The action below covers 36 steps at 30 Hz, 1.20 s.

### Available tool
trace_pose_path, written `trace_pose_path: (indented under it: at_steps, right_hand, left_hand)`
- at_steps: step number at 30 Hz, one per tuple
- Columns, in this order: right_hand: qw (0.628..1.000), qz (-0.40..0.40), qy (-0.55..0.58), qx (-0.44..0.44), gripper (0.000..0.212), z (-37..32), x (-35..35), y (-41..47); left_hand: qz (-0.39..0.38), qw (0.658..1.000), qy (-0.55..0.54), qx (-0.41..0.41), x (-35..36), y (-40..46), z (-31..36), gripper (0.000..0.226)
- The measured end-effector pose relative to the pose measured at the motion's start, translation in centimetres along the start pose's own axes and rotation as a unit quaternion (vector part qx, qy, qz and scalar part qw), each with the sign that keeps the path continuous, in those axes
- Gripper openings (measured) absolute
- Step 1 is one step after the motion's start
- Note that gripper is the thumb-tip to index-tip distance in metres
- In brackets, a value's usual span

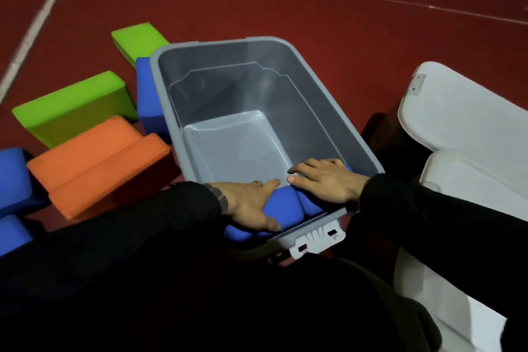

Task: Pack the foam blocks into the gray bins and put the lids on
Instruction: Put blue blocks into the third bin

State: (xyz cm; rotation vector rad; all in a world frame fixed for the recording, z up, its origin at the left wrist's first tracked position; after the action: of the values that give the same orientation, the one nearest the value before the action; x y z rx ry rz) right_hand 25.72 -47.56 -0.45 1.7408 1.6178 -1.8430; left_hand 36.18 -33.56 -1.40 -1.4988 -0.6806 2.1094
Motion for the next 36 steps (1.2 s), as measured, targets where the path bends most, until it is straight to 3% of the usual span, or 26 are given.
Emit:
trace_pose_path:
  at_steps: [3, 5, 8, 12, 16, 19, 22, 26, 31, 34, 36]
  right_hand:
    - [0.999, -0.018, -0.029, 0.002, 0.059, -2.6, -1.6, 0.6]
    - [0.994, 0.080, -0.047, -0.050, 0.044, -5.9, -3.8, 0.8]
    - [0.958, 0.232, 0.053, -0.162, 0.024, -12.2, -7.5, 0.4]
    - [0.920, 0.215, 0.096, -0.314, 0.018, -23.2, -9.3, 0.7]
    - [0.910, 0.119, -0.040, -0.395, 0.023, -33.6, -6.2, 3.5]
    - [0.902, 0.054, -0.144, -0.402, 0.032, -39.8, -2.1, 7.4]
    - [0.880, 0.053, -0.227, -0.414, 0.055, -43.6, 2.2, 11.2]
    - [0.874, -0.014, -0.299, -0.383, 0.106, -42.9, 9.7, 15.2]
    - [0.862, 0.054, -0.281, -0.417, 0.097, -41.0, 12.2, 16.5]
    - [0.865, 0.062, -0.267, -0.420, 0.099, -40.7, 12.5, 16.9]
    - [0.865, 0.064, -0.264, -0.421, 0.100, -40.9, 12.5, 17.0]
  left_hand:
    - [0.092, 0.996, 0.008, -0.019, -3.0, -1.4, -1.4, 0.088]
    - [0.175, 0.984, 0.009, -0.032, -5.6, -3.6, -3.0, 0.069]
    - [0.310, 0.947, 0.003, -0.083, -9.1, -9.3, -6.9, 0.039]
    - [0.398, 0.897, -0.038, -0.189, -7.8, -18.5, -16.0, 0.027]
    - [0.390, 0.850, -0.111, -0.336, 0.4, -26.1, -24.9, 0.017]
    - [0.369, 0.813, -0.152, -0.425, 8.5, -29.8, -28.8, 0.026]
    - [0.270, 0.838, -0.167, -0.444, 16.1, -29.0, -30.9, 0.054]
    - [0.171, 0.871, -0.139, -0.439, 22.3, -25.7, -32.1, 0.100]
    - [0.155, 0.870, -0.132, -0.449, 24.1, -23.7, -33.2, 0.112]
    - [0.111, 0.879, -0.013, -0.463, 25.1, -23.5, -33.5, 0.139]
    - [0.095, 0.883, 0.031, -0.459, 25.4, -23.5, -33.9, 0.143]
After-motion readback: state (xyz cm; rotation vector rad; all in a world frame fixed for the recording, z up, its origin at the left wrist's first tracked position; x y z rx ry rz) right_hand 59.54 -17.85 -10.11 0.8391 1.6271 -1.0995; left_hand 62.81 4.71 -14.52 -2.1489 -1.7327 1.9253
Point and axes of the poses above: each hand's wrist, its own y-axis towards the middle knuckle, its own x-axis out of the palm, z = x × y, the point moved 6 cm from there along y, towards the middle knuckle, and after that the axes turned 11 degrees about y, right-handed, at the moved point
